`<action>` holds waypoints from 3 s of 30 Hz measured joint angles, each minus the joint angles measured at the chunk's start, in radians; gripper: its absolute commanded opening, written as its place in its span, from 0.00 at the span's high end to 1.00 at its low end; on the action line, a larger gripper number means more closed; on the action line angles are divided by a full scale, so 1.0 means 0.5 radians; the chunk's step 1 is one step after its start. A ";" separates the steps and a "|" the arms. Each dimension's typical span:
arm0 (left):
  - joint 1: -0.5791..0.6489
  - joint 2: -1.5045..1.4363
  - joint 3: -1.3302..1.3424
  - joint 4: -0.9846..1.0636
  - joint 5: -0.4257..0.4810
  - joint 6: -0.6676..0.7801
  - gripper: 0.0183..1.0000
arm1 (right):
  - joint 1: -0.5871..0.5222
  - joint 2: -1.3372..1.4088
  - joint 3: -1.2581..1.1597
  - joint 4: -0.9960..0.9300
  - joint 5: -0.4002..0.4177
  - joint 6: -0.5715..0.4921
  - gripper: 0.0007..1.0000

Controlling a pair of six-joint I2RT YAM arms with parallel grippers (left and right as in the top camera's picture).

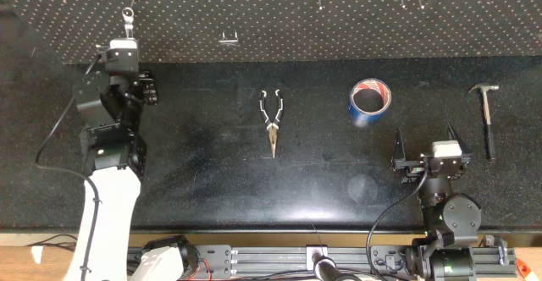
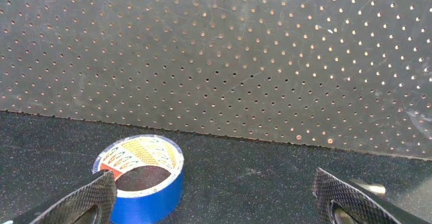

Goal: Place Tools Onto Pegboard

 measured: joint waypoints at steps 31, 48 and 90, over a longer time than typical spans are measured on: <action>0.028 -0.976 0.102 -1.917 -0.023 -0.029 0.00 | 0.000 0.002 0.000 0.000 0.000 0.000 0.06; -1.339 -0.443 0.101 -1.286 0.020 -1.225 0.00 | 0.000 0.001 0.000 0.000 0.001 0.000 0.06; -1.597 1.028 0.565 -1.011 -0.547 -1.613 0.00 | 0.000 0.002 0.000 0.000 0.001 0.000 0.06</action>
